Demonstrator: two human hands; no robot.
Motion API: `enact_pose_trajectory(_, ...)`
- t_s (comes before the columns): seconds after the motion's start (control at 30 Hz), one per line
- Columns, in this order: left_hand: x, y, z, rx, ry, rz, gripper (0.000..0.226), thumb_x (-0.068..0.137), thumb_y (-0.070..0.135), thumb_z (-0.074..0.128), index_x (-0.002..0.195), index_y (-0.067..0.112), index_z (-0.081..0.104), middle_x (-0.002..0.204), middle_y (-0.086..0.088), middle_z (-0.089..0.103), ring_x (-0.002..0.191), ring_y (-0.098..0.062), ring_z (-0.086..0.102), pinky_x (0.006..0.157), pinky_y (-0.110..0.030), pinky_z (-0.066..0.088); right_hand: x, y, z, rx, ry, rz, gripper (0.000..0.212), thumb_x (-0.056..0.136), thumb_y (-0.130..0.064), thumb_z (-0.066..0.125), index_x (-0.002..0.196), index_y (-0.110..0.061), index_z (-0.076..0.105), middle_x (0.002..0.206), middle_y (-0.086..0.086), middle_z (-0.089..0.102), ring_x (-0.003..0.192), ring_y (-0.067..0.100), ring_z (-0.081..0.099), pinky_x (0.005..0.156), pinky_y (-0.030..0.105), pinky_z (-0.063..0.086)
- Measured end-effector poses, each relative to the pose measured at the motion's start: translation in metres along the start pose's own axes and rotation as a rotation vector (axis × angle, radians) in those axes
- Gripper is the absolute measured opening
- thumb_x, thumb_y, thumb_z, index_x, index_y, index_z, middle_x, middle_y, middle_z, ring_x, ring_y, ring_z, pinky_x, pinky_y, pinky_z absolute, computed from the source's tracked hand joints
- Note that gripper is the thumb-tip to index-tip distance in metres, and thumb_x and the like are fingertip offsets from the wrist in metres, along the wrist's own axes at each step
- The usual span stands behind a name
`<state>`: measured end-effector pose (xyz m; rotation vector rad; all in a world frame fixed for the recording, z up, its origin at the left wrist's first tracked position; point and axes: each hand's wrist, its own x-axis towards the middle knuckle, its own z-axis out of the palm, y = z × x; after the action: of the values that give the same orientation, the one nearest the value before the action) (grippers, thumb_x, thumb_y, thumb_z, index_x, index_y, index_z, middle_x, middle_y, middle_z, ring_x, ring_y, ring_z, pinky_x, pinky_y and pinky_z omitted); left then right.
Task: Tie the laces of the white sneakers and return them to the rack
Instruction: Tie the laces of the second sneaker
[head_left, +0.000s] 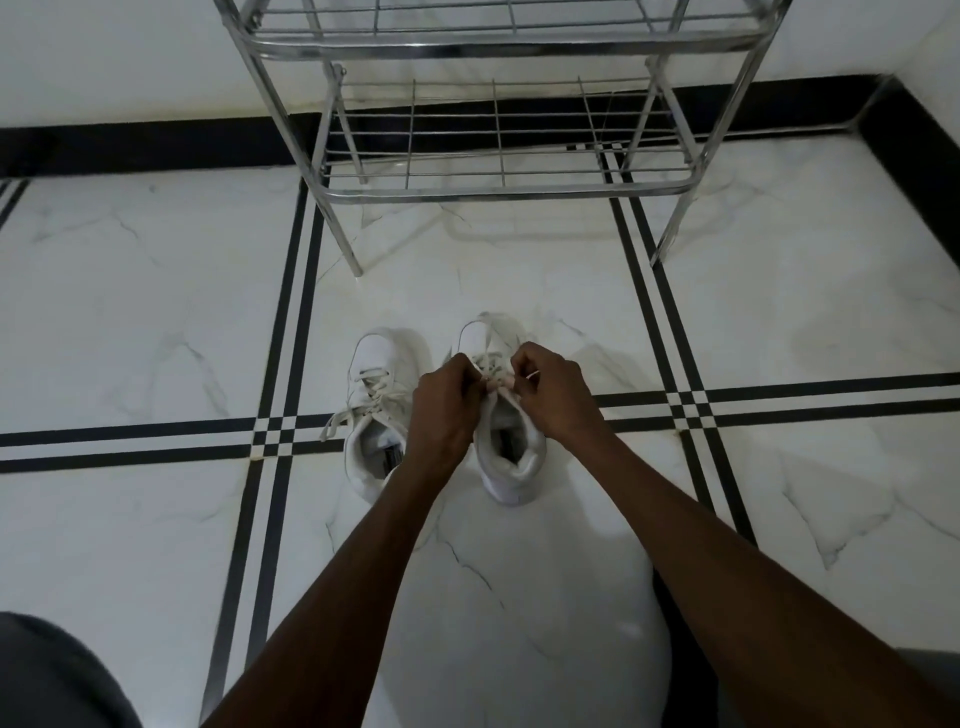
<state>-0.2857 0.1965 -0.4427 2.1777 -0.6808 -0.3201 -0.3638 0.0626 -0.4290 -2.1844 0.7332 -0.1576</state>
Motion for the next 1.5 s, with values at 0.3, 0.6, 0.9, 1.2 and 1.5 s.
enact_pose_trajectory(0.3,0.001,0.007,-0.001,0.23,-0.049,0.058,0.007,0.098,0.005,0.054,0.103,0.0,0.052,0.08,-0.02,0.067,0.069,-0.039,0.06,0.058,-0.044,0.043,-0.005,-0.007,0.005,-0.108,0.038,0.037,0.007,0.093,-0.016,0.065,0.093,-0.01,0.062,0.092,0.009,0.073,0.084,0.03,0.067,0.074,0.04,0.053)
enact_pose_trajectory(0.6,-0.001,-0.003,0.001,0.009,-0.004,-0.086,0.016,0.097,0.02,0.063,0.09,0.008,0.055,0.075,-0.007,0.069,0.066,-0.03,0.065,0.056,-0.045,0.054,0.005,-0.002,-0.001,0.042,-0.067,0.153,0.014,0.09,-0.018,0.072,0.086,-0.02,0.059,0.098,0.009,0.074,0.089,0.028,0.071,0.082,0.043,0.06)
enact_pose_trajectory(0.9,0.012,0.02,-0.039,-0.436,-0.064,-0.148,0.028,0.096,0.036,0.068,0.098,0.009,0.078,0.095,-0.002,0.081,0.095,-0.02,0.075,0.09,-0.046,0.06,0.014,-0.014,-0.019,0.5,-0.026,0.228,0.016,0.092,-0.025,0.07,0.105,-0.015,0.074,0.097,0.004,0.079,0.092,0.019,0.076,0.08,0.042,0.063)
enact_pose_trajectory(1.2,0.029,0.032,-0.059,-0.449,-0.05,-0.015,0.029,0.099,0.037,0.064,0.101,0.012,0.08,0.099,0.0,0.08,0.101,-0.011,0.074,0.098,-0.034,0.056,0.015,-0.048,-0.038,0.159,-0.545,-0.061,0.017,0.092,-0.033,0.07,0.098,-0.02,0.078,0.094,0.006,0.078,0.082,0.01,0.069,0.075,0.024,0.053)
enact_pose_trajectory(1.5,0.014,0.014,-0.026,-0.475,-0.184,-0.152,0.048,0.107,0.04,0.047,0.099,0.006,0.078,0.089,-0.007,0.079,0.08,-0.002,0.07,0.071,-0.012,0.053,0.027,-0.037,-0.053,-0.111,-0.384,-0.14,0.015,0.091,-0.034,0.068,0.083,-0.022,0.073,0.091,0.002,0.076,0.085,0.017,0.07,0.082,0.038,0.057)
